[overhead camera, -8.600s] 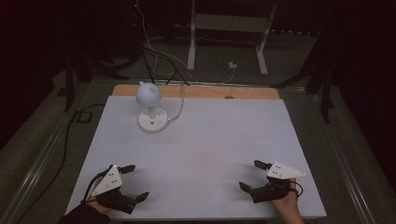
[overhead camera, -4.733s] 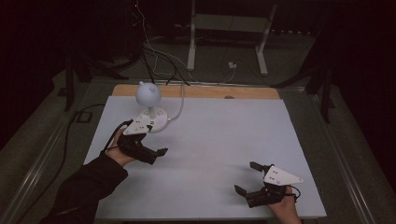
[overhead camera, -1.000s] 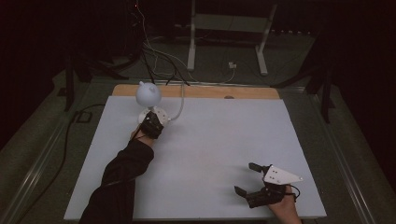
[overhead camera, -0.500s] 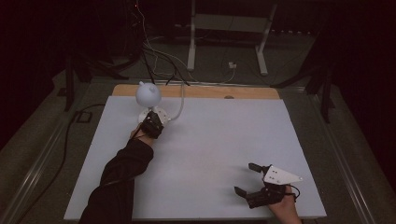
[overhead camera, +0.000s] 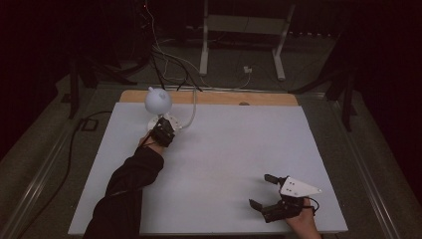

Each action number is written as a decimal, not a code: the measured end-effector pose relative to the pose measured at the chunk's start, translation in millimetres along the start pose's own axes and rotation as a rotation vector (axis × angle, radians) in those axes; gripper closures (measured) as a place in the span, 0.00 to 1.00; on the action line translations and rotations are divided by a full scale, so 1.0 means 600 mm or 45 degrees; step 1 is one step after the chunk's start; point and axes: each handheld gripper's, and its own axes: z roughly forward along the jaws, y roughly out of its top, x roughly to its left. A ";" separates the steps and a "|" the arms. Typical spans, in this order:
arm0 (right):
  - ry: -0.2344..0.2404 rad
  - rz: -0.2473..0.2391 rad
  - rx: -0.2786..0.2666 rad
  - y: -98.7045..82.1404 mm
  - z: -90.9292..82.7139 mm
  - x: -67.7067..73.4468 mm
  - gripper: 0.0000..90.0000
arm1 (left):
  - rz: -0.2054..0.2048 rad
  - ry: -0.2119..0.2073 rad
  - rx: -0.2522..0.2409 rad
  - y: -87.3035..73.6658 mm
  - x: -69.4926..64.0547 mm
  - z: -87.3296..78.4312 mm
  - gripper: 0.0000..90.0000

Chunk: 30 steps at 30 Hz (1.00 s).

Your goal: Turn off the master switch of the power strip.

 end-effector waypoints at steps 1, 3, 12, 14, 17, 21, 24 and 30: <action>0.001 -0.001 -0.001 0.000 0.000 0.000 0.00 | 0.011 0.009 -0.005 0.000 -0.002 0.000 1.00; -0.001 0.000 -0.001 0.000 0.000 -0.001 0.00 | 0.006 0.019 -0.004 -0.001 -0.003 0.000 1.00; -0.001 0.007 0.003 -0.001 0.001 -0.002 0.00 | -0.019 -0.016 -0.047 -0.001 0.000 -0.006 1.00; -0.002 0.007 0.002 -0.002 0.002 -0.003 0.00 | -0.027 -0.020 -0.055 -0.001 -0.001 -0.010 1.00; -0.002 0.012 0.006 -0.002 0.003 -0.004 0.00 | -0.032 -0.011 -0.078 0.004 0.000 -0.018 1.00; -0.004 0.007 0.004 -0.001 0.002 -0.002 0.00 | -0.045 -0.047 -0.098 0.011 0.003 -0.031 1.00; -0.004 0.007 0.000 -0.001 0.001 -0.002 0.00 | -0.069 -0.083 -0.106 0.014 0.002 -0.041 1.00; -0.004 0.010 -0.010 0.000 0.000 -0.002 0.00 | -0.143 -0.193 -0.108 0.020 0.007 -0.064 1.00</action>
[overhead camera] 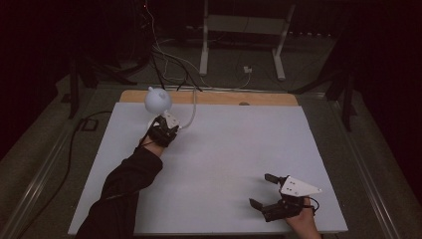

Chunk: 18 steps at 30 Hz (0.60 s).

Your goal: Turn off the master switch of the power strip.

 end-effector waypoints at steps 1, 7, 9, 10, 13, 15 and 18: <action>-0.003 -0.001 -0.003 0.000 0.000 0.000 0.00 | -0.015 -0.009 -0.002 0.001 0.000 -0.004 1.00; -0.011 0.000 -0.016 0.001 -0.002 -0.001 0.00 | -0.027 -0.073 -0.018 0.006 -0.002 -0.027 0.91; -0.014 -0.004 -0.015 0.001 -0.002 -0.001 0.00 | -0.015 -0.088 -0.005 0.007 -0.005 -0.031 0.84; -0.014 -0.004 -0.014 0.001 -0.002 -0.001 0.00 | -0.014 -0.104 -0.002 0.007 -0.007 -0.034 0.82; -0.017 -0.007 -0.014 0.001 -0.002 0.000 0.00 | -0.010 -0.138 0.013 0.008 -0.012 -0.040 0.63; -0.015 -0.001 -0.014 0.001 -0.002 -0.001 0.00 | -0.012 -0.146 0.029 0.010 -0.013 -0.043 0.51; -0.016 -0.002 -0.013 0.001 -0.001 0.000 0.00 | -0.008 -0.166 0.050 0.011 -0.017 -0.046 0.37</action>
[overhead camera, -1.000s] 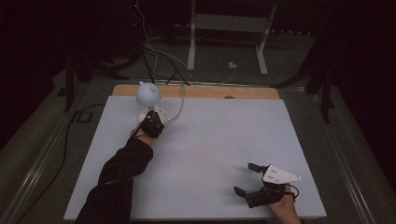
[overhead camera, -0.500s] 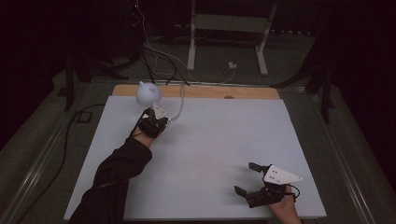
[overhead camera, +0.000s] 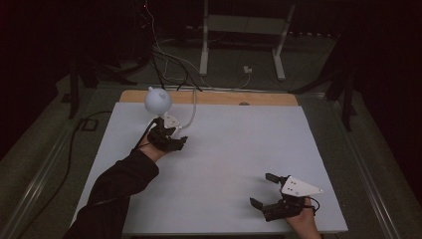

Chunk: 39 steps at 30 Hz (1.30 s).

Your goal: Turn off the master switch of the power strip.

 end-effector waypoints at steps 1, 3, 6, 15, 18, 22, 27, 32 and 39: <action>0.000 -0.001 0.001 0.000 0.000 0.000 0.00 | -0.002 -0.015 0.007 0.000 -0.001 -0.001 0.32; -0.001 -0.004 0.003 0.000 0.000 0.001 0.00 | -0.007 -0.026 0.005 0.000 -0.003 -0.005 0.24; -0.002 -0.001 0.002 0.000 0.000 0.000 0.00 | -0.031 -0.156 0.044 -0.001 0.002 -0.009 0.06; -0.002 -0.004 0.003 0.000 0.001 0.001 0.00 | -0.027 -0.268 0.038 -0.023 0.008 -0.034 0.00; -0.002 -0.005 0.003 0.001 0.001 0.002 0.00 | -0.022 -0.282 0.036 -0.030 0.013 -0.044 0.00; -0.006 -0.008 0.006 0.000 0.001 0.002 0.00 | -0.027 -0.299 0.038 -0.041 0.020 -0.058 0.00; -0.007 -0.011 0.008 0.001 0.001 0.003 0.00 | -0.034 -0.310 0.016 -0.059 0.023 -0.075 0.00; -0.006 -0.011 0.010 0.001 0.003 0.003 0.00 | -0.036 -0.311 0.013 -0.080 0.025 -0.093 0.00; -0.002 -0.013 0.014 0.001 0.005 0.004 0.00 | -0.016 -0.335 0.001 -0.106 0.022 -0.118 0.00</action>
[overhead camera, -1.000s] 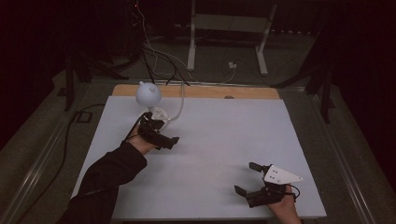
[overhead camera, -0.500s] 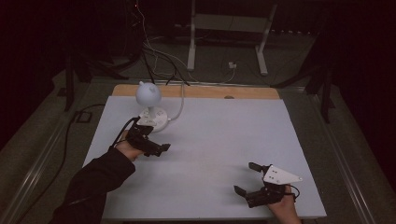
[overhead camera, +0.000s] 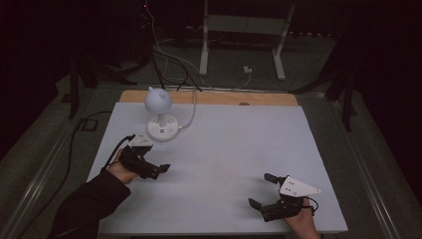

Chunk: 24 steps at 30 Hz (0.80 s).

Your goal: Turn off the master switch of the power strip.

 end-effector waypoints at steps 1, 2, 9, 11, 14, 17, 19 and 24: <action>-0.001 0.000 0.000 0.000 0.000 0.000 0.00 | 0.003 0.000 0.000 -0.004 -0.002 -0.002 0.00; -0.001 -0.001 0.000 0.000 0.000 0.000 0.00 | 0.011 -0.006 -0.005 -0.007 -0.004 -0.005 0.00; -0.002 0.001 0.000 0.000 0.000 0.001 0.00 | 0.034 -0.020 -0.009 -0.040 -0.023 -0.015 0.00; -0.003 -0.001 0.001 0.000 0.000 0.001 0.00 | 0.042 -0.023 0.005 -0.051 -0.030 -0.015 0.00; -0.004 -0.001 0.003 0.000 0.000 0.002 0.00 | 0.044 -0.037 0.003 -0.067 -0.038 -0.017 0.00; -0.005 0.000 0.005 0.000 0.000 0.002 0.00 | 0.046 -0.048 0.002 -0.084 -0.044 -0.017 0.00; -0.003 0.000 0.006 0.000 0.001 0.002 0.00 | 0.044 -0.043 -0.002 -0.094 -0.046 -0.019 0.00; -0.004 -0.006 0.009 0.000 0.002 0.003 0.00 | 0.043 -0.025 -0.013 -0.118 -0.049 -0.022 0.00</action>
